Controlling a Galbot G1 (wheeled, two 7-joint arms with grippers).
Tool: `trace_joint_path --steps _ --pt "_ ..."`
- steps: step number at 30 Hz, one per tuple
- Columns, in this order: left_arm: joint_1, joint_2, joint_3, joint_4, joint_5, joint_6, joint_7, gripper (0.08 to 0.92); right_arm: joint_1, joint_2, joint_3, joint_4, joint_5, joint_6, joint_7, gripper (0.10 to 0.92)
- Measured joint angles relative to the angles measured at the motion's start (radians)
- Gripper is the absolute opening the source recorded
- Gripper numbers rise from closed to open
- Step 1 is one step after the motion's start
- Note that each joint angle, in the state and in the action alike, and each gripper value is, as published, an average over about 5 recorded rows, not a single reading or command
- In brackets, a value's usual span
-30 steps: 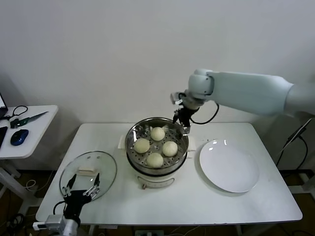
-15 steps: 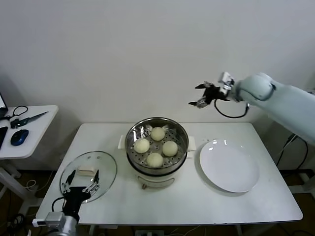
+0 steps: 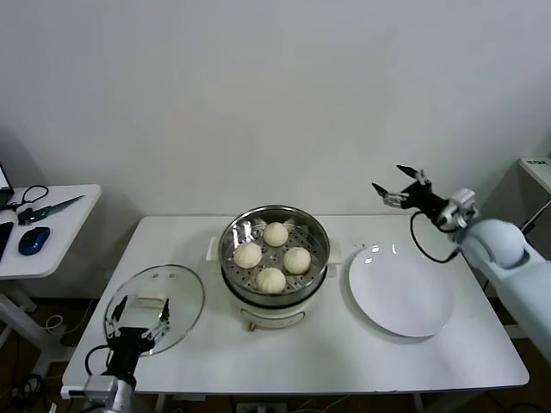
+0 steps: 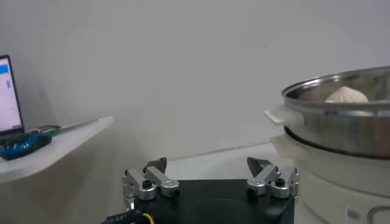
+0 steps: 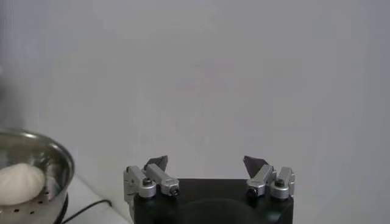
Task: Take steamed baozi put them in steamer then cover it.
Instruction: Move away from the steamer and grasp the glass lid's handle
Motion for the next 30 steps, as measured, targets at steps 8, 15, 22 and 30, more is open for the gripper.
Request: trace_joint_path --steps 8,15,22,30 --pt "0.003 0.024 -0.018 0.043 0.125 -0.081 -0.051 0.823 -0.474 0.157 0.323 0.034 -0.061 0.163 0.039 0.823" --pt "0.018 0.066 -0.029 0.087 0.416 -0.143 -0.188 0.823 -0.719 0.275 0.450 0.063 -0.099 0.239 0.065 0.823" --pt "0.028 0.137 -0.013 0.185 0.822 -0.149 -0.348 0.823 -0.800 0.358 0.515 0.100 -0.116 0.269 0.078 0.823" --pt "-0.015 0.171 0.010 0.302 1.113 -0.128 -0.432 0.823 -0.861 0.415 0.544 0.145 -0.139 0.271 0.081 0.823"
